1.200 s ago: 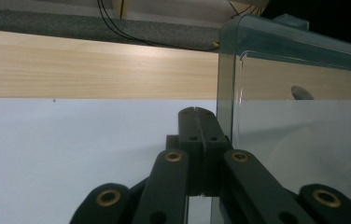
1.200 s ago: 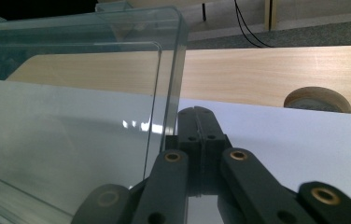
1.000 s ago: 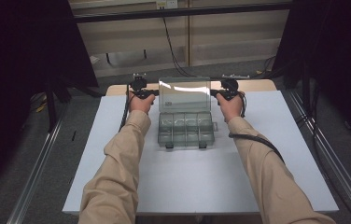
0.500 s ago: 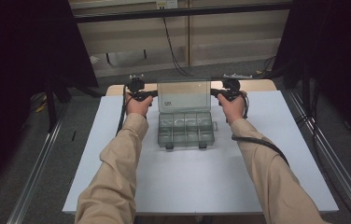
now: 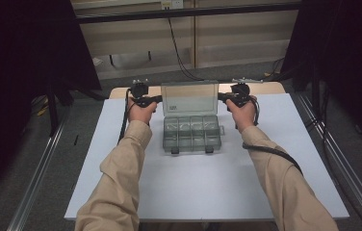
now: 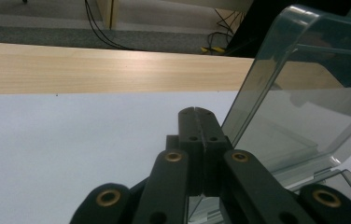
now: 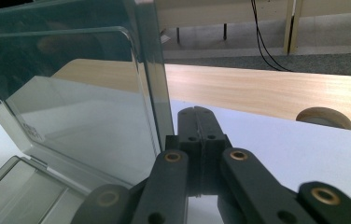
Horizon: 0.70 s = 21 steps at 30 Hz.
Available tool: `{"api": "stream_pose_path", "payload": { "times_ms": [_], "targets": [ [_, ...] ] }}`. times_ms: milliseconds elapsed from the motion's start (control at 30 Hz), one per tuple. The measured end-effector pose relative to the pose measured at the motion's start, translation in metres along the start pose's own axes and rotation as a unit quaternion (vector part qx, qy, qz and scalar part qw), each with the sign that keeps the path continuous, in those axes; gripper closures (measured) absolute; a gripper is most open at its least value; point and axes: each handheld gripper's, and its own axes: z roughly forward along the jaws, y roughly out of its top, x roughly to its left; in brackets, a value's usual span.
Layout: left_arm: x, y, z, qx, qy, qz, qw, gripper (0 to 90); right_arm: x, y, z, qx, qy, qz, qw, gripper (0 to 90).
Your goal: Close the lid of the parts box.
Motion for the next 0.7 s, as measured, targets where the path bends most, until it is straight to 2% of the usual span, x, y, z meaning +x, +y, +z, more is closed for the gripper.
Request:
{"api": "stream_pose_path", "payload": {
  "times_ms": [100,133,267,500,667,700],
  "targets": [
    [-0.002,-0.001,-0.002,-0.001,-0.002,-0.001,1.0000,90.0,0.001,-0.001,-0.004,0.000,0.003,-0.006,1.0000,90.0],
    [-0.002,-0.002,-0.004,0.007,0.001,0.010,0.9999,90.0,0.001,-0.002,-0.005,-0.001,0.001,-0.006,1.0000,90.0],
    [-0.003,-0.005,-0.006,0.006,-0.002,0.008,0.9999,90.0,0.003,-0.003,-0.008,0.000,0.003,-0.012,0.9999,90.0],
    [-0.005,-0.010,-0.011,0.012,0.005,0.018,0.9998,90.0,0.007,-0.009,-0.013,-0.004,0.004,-0.020,0.9998,90.0],
    [-0.006,-0.012,-0.014,0.012,0.003,0.023,0.9997,90.0,0.009,-0.010,-0.017,-0.002,0.004,-0.025,0.9997,90.0],
    [-0.007,-0.013,-0.014,0.012,0.009,0.022,0.9997,90.0,0.009,-0.011,-0.017,-0.003,0.003,-0.027,0.9996,90.0]
  ]
}}
